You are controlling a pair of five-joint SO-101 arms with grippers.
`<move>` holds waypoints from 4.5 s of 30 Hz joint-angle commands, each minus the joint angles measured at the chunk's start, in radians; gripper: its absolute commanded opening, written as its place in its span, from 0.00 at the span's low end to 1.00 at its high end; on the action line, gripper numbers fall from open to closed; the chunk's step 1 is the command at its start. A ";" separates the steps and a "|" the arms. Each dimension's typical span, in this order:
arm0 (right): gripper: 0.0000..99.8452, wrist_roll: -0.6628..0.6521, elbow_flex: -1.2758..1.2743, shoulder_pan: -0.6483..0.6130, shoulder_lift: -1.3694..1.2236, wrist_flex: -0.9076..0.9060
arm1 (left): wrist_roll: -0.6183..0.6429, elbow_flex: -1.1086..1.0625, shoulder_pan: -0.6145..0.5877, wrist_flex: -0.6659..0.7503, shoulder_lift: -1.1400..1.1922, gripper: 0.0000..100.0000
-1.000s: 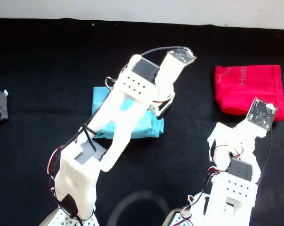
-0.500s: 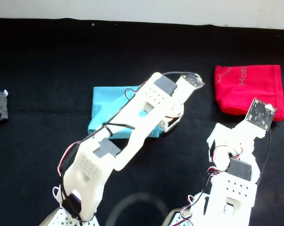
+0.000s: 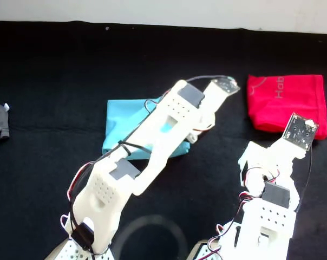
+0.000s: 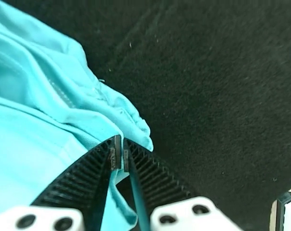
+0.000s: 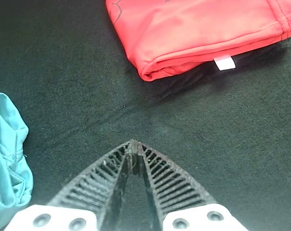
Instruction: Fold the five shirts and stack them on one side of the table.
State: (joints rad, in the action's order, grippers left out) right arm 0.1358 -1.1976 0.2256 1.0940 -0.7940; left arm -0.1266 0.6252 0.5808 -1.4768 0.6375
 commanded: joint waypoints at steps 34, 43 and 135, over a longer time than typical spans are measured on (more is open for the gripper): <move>0.01 -0.003 0.004 0.005 0.015 0.016 | 0.000 0.179 -0.088 -0.241 0.067 0.15; 0.01 -0.003 0.004 0.008 0.015 0.016 | -0.002 0.182 -0.091 -0.213 0.125 0.14; 0.01 -0.003 0.002 0.005 0.015 0.018 | -0.021 0.280 -0.087 -0.184 0.027 0.01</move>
State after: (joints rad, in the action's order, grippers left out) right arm 0.1358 -1.1976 0.2256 1.0940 -0.7940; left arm -0.1496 0.7879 0.4764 -1.6533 0.6743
